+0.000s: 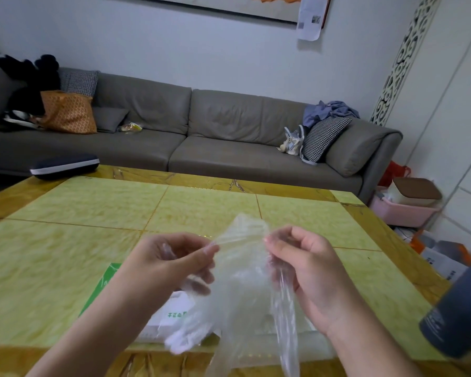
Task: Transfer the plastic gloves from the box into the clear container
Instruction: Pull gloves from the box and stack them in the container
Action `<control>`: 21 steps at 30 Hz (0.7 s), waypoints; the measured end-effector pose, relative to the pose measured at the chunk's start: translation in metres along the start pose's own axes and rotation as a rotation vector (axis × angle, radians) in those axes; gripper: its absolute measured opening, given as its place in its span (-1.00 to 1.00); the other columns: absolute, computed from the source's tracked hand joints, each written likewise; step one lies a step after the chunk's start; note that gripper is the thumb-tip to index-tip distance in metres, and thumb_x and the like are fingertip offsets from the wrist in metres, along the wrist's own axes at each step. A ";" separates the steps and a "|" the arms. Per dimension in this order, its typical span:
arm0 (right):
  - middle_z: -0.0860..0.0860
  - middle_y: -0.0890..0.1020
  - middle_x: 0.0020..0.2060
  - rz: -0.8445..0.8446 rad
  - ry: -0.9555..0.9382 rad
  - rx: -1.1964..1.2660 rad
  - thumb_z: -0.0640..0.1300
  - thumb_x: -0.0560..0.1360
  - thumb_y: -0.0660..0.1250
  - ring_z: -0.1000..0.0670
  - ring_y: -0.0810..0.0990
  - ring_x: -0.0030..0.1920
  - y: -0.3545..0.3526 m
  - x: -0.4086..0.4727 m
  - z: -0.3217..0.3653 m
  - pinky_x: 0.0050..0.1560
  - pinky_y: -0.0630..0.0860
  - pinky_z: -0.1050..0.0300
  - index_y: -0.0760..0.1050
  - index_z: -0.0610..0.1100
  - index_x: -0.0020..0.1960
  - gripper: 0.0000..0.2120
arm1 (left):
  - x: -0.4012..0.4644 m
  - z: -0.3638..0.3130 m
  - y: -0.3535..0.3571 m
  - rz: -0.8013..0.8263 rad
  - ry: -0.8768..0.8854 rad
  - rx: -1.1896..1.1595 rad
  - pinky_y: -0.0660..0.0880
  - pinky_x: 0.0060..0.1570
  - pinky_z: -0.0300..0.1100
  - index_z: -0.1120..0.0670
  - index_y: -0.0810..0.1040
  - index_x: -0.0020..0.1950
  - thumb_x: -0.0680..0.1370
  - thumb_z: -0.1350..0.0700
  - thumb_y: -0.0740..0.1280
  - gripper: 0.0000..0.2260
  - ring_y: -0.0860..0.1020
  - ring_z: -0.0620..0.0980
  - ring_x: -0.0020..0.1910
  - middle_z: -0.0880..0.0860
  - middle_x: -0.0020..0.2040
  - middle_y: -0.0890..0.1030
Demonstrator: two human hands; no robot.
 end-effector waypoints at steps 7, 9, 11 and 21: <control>-0.19 0.71 -0.22 -0.053 0.042 -0.043 -0.31 0.60 0.39 -0.17 0.65 -0.31 -0.015 0.000 0.010 -0.28 0.60 -0.03 0.56 -0.28 -0.03 -0.96 | 0.001 0.003 -0.016 -0.060 -0.093 0.006 0.65 -0.20 -0.16 0.11 0.76 -0.05 0.48 0.24 0.49 -0.91 0.72 0.14 -0.13 0.19 -0.06 0.74; -0.22 0.75 -0.15 0.036 0.097 -0.144 -0.18 0.55 0.46 -0.22 0.68 -0.24 -0.020 0.000 0.015 -0.24 0.56 0.00 0.61 -0.27 0.06 -0.83 | 0.001 0.002 -0.014 -0.038 -0.074 0.061 0.64 -0.21 -0.19 0.12 0.76 -0.04 0.48 0.25 0.49 -0.89 0.72 0.10 -0.14 0.15 -0.07 0.75; -0.26 0.74 -0.16 0.131 0.128 -0.220 -0.09 0.51 0.52 -0.18 0.66 -0.28 -0.023 -0.001 0.018 -0.33 0.48 0.06 0.64 -0.27 0.09 -0.72 | 0.000 0.001 -0.009 0.003 -0.061 0.149 0.63 -0.19 -0.17 0.11 0.74 0.01 0.50 0.31 0.47 -0.85 0.72 0.08 -0.14 0.12 -0.08 0.75; -0.13 0.69 -0.34 -0.273 0.101 -0.224 -0.20 0.60 0.46 0.00 0.51 -0.48 -0.050 0.013 -0.004 -0.52 0.35 0.21 0.65 -0.24 -0.08 -0.89 | -0.008 -0.016 -0.008 -0.420 0.298 0.201 0.59 0.01 -0.22 -0.06 0.66 0.07 0.53 0.29 0.44 -0.74 0.68 -0.12 -0.03 -0.09 -0.03 0.71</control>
Point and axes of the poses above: each hand's wrist, its own x-axis towards the middle knuckle, its own y-axis out of the palm, z = x × y, the point moved 1 cm from there along x, towards the middle knuckle
